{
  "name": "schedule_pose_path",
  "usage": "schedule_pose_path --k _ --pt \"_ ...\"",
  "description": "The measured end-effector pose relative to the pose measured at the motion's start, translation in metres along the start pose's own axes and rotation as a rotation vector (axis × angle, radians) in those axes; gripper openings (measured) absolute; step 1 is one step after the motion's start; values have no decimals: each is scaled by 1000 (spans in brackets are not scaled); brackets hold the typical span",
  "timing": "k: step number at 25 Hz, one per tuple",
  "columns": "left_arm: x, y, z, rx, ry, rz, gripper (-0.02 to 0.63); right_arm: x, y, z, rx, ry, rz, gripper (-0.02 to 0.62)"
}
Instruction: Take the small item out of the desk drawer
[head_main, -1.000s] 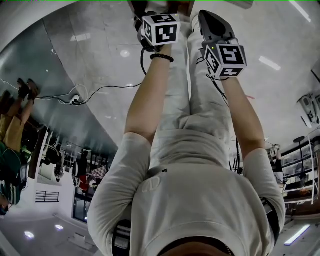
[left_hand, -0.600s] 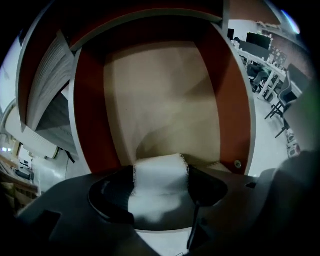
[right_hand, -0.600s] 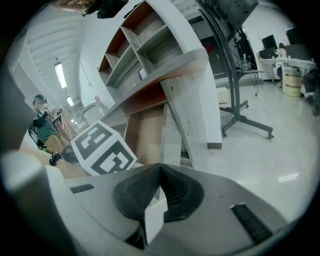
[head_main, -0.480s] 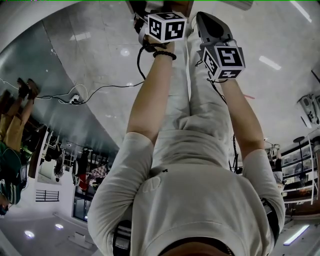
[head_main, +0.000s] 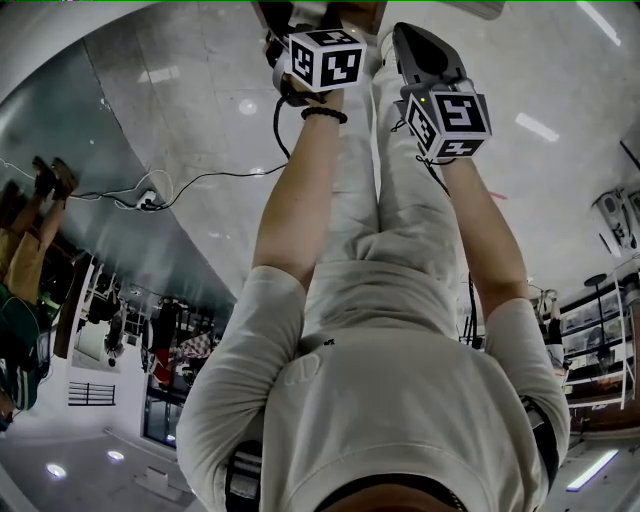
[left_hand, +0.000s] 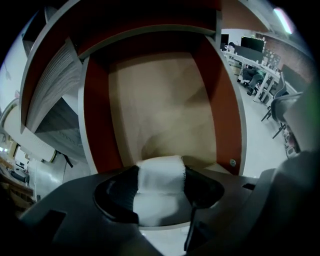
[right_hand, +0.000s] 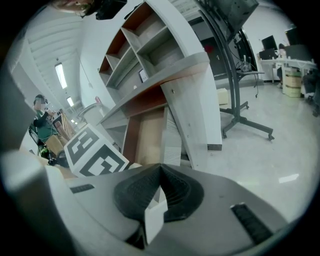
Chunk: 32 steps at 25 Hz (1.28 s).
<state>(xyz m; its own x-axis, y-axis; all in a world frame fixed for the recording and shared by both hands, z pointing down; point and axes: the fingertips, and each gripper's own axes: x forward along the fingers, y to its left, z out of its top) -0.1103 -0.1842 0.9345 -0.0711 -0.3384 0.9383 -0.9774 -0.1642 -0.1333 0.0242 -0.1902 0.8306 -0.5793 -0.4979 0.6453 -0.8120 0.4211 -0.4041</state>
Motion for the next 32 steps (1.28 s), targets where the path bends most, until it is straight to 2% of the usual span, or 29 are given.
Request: schedule_pose_path --k 7,15,24,32 --pt "-13 5 0 -42 -52 -39 265 -4 7 2 -13 -1 -12 0" --pt "-51 14 16 -56 -115 -69 265 -18 24 28 -32 -11 -44 0" --pt "-128 23 47 -97 -203 -121 265 -60 59 68 -60 -11 -65 0" --pt "-191 46 83 -124 -304 -142 265 -94 73 123 -97 -71 -98 0"
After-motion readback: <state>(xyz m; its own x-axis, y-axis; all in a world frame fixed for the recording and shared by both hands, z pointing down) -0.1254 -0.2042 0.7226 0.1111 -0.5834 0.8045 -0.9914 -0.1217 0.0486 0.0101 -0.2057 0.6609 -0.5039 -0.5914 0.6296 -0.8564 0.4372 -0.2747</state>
